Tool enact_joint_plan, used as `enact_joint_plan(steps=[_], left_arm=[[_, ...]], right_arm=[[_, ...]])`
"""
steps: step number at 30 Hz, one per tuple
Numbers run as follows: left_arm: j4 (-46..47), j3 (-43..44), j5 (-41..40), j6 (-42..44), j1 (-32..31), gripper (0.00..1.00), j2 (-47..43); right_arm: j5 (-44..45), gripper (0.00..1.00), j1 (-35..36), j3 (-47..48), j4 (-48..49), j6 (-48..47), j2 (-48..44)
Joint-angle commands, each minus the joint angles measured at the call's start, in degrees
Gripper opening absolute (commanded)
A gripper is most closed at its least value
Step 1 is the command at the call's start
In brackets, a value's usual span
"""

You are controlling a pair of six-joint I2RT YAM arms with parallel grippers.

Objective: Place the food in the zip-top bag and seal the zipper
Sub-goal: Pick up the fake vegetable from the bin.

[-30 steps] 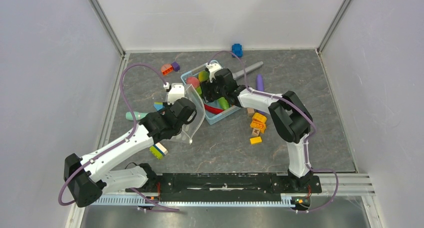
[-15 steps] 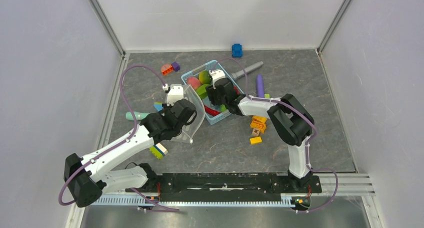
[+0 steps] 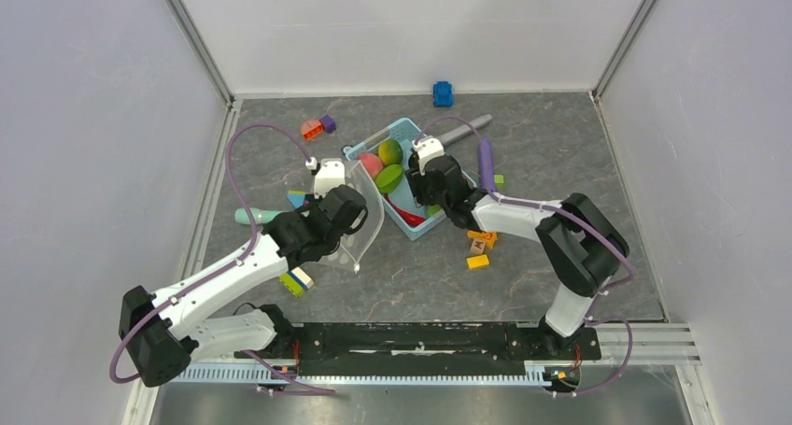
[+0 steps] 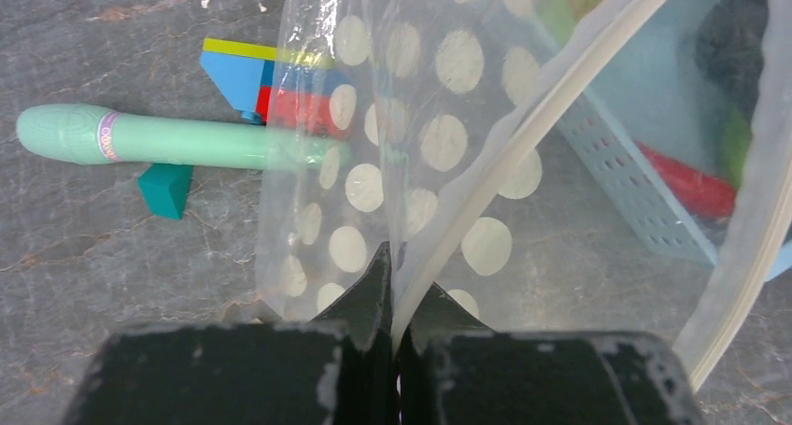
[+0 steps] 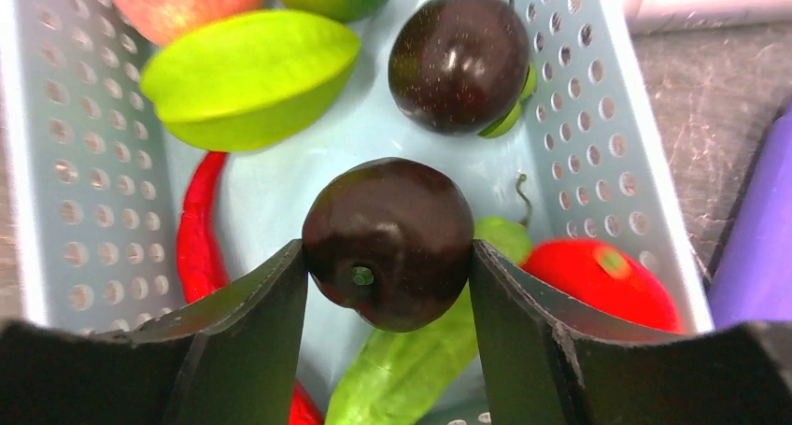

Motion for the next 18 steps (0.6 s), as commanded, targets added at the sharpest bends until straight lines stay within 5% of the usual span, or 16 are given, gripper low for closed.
enact_joint_plan(steps=[1,18], left_arm=[[3.9,0.5,2.2,-0.3,0.2,0.02,-1.5],[2.8,2.6,6.8,-1.4,0.2,0.02,-3.6]], right_arm=[[-3.8,0.40,-0.3,-1.0,3.5,-1.6,-7.6],[-46.6,0.40,1.7,-14.6,26.9,11.5,-28.4]])
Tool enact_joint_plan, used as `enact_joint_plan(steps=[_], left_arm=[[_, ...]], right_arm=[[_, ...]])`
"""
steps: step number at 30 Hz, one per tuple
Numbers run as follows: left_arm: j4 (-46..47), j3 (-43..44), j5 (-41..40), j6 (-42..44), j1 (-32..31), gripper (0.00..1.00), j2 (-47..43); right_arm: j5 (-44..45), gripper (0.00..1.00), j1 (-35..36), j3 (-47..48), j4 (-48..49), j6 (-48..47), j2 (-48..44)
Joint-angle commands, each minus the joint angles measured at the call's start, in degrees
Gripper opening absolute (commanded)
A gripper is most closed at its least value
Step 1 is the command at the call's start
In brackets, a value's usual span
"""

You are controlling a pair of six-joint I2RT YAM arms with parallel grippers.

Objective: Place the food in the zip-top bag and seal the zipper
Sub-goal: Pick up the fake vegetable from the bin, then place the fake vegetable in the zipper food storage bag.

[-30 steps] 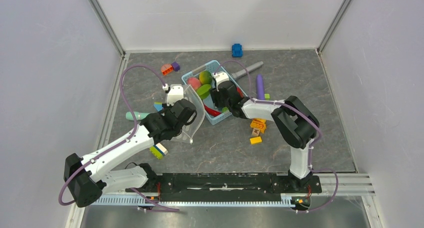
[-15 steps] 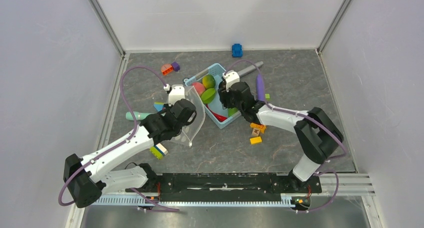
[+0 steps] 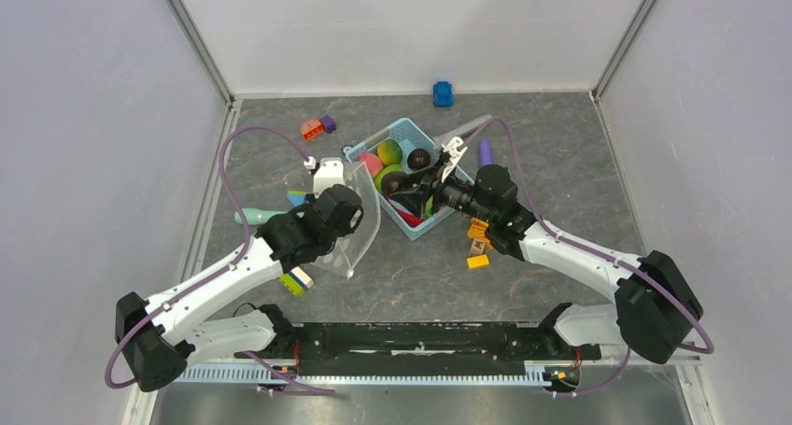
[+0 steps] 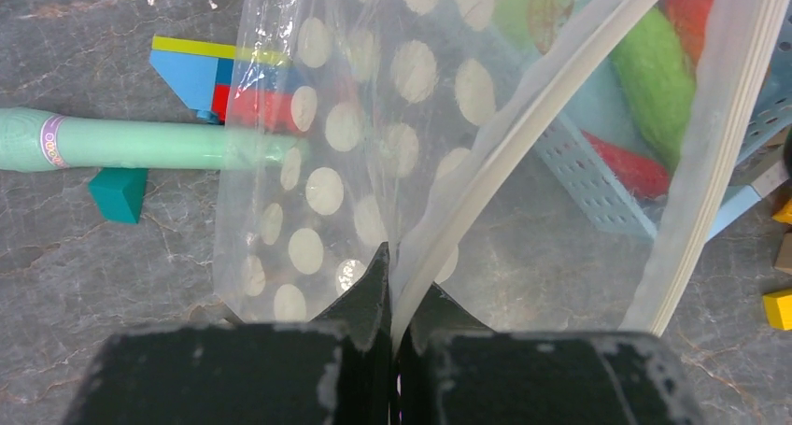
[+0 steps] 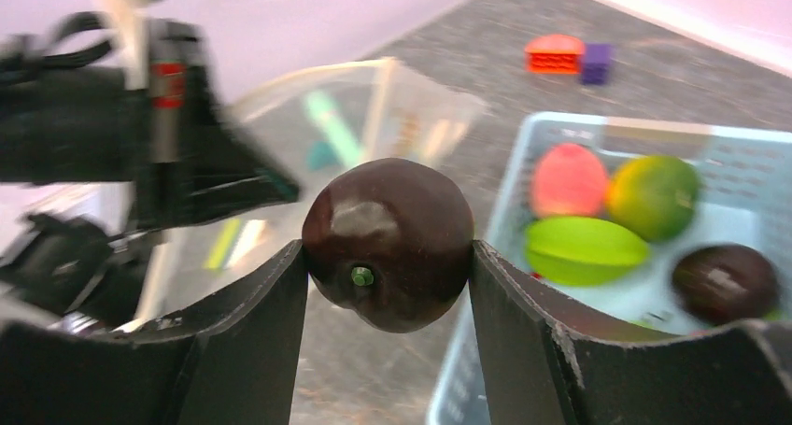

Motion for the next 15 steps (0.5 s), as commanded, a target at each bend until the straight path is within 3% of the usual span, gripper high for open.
enact_joint_plan(steps=[1,7,15], left_arm=[[1.3,2.5,2.5,-1.5,0.2,0.02,-1.8],[-0.5,3.7,4.0,-2.6,0.2,0.02,-1.8],[-0.5,4.2,10.1,-2.0,0.2,0.02,-4.5]], right_arm=[[-15.1,0.40,2.2,-2.3,12.0,6.4,-1.6],[-14.8,0.41,6.7,-0.3,12.0,5.3,0.7],[3.7,0.45,8.8,3.2,0.4,1.4,4.6]])
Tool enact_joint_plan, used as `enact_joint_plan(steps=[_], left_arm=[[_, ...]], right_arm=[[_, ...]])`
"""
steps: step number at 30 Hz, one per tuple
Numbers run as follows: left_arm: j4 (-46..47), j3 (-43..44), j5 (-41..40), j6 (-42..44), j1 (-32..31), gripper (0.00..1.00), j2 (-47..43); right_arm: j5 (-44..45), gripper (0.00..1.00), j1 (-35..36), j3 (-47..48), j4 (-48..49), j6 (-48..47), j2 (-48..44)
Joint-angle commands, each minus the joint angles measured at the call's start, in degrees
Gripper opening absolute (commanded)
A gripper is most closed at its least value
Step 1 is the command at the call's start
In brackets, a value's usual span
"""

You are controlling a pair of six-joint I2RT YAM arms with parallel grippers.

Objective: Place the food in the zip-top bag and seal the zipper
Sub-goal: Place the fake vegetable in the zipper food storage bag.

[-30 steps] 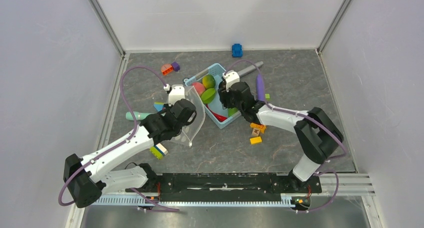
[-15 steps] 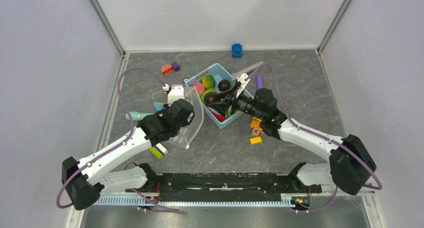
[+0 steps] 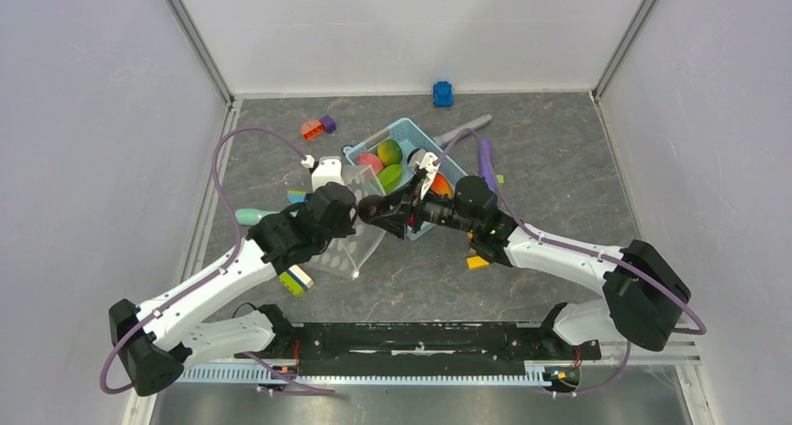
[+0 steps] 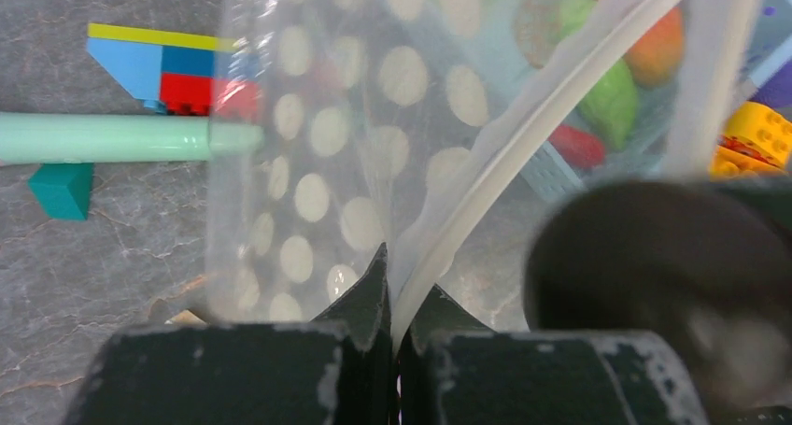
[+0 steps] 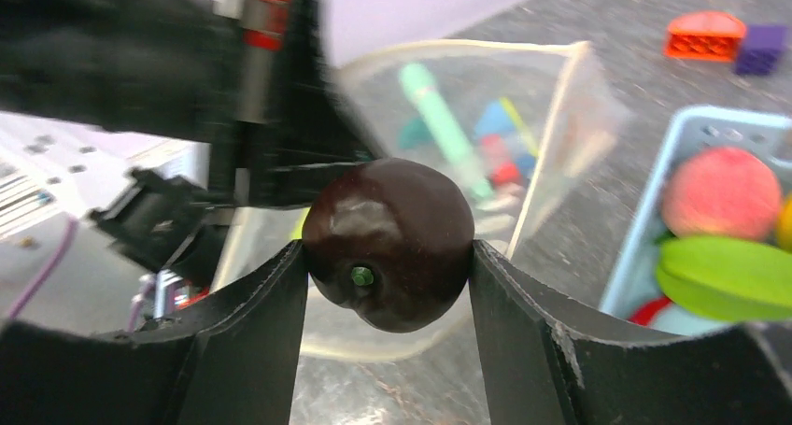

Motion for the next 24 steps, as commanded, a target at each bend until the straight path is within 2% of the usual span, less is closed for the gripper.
enact_joint_plan(steps=[1,5,8,11,14,17,19,24], left_arm=[[1.3,2.3,6.0,-0.3,0.2,0.02,-3.2],[0.1,3.5,10.2,-0.4,0.2,0.02,-5.7],[-0.1,4.0,13.3,-0.9,0.2,0.02,-6.8],[-1.8,4.9,14.3,-0.5,0.2,0.02,-6.2],[-3.6,5.0,10.8,-2.4,0.3,0.02,-5.4],[-0.6,2.5,9.3,-3.7,0.2,0.02,-6.1],[2.8,0.9,9.7,-4.1,0.2,0.02,-6.7],[4.5,-0.3,7.8,-4.4,0.2,0.02,-6.9]], right_arm=[[14.6,0.47,1.5,4.4,-7.0,-3.2,2.2],[22.4,0.50,3.0,7.2,-12.4,-5.4,3.6],[24.3,0.52,4.1,8.7,-14.6,-7.0,3.8],[23.6,0.60,4.9,9.6,-15.6,-7.5,3.7],[23.3,0.70,5.3,10.2,-17.1,-7.8,3.2],[21.6,0.89,5.3,9.6,-17.3,-8.0,2.1],[20.4,0.97,5.3,9.3,-17.2,-8.4,1.3],[20.6,0.98,5.2,9.5,-19.0,-10.1,0.0]])
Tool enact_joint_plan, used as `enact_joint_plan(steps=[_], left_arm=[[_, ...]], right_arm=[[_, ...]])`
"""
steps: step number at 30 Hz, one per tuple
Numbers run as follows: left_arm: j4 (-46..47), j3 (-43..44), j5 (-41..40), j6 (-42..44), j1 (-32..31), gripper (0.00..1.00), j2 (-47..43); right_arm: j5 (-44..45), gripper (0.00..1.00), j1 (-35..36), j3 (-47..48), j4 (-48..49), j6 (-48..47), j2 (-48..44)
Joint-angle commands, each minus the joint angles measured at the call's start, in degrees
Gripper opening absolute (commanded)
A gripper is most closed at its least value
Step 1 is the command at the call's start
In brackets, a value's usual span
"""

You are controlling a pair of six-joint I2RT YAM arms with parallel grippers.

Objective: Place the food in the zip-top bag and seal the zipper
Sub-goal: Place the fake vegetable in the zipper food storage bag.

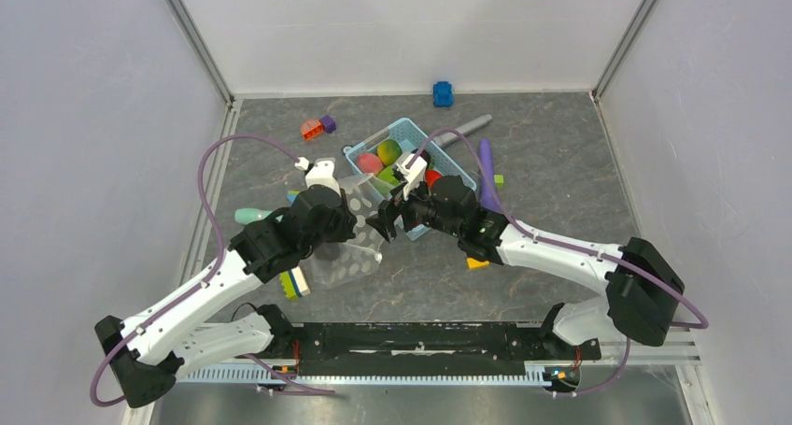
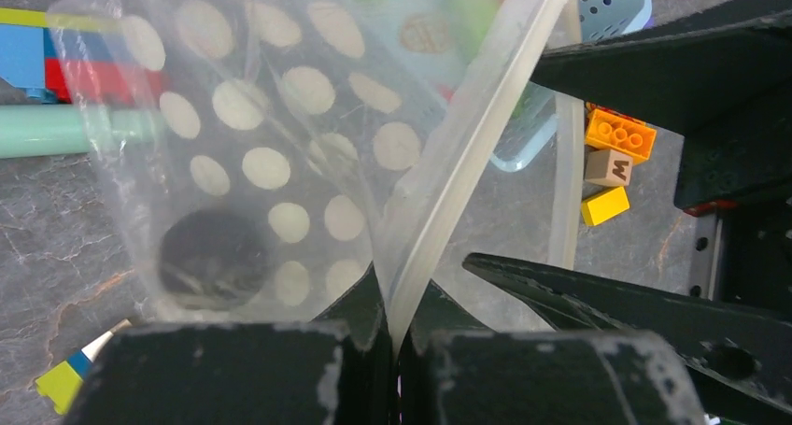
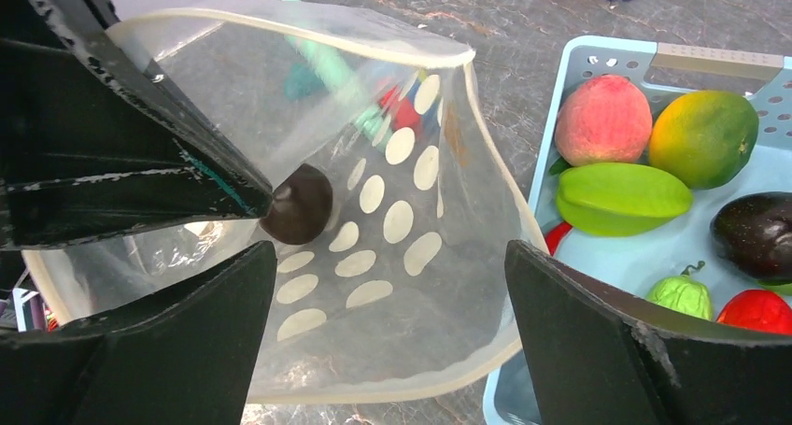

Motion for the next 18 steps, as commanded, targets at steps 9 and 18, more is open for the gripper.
enact_joint_plan(steps=[9,18], left_arm=[[3.7,-3.4,-8.6,-3.9,0.2,0.02,-1.4],[3.2,-2.9,-13.3,-3.1,0.3,0.02,0.2]], right_arm=[[1.3,0.98,-0.3,2.6,-3.3,-3.1,-6.3],[8.1,0.98,-4.7,3.3,-6.8,-2.5,-8.3]])
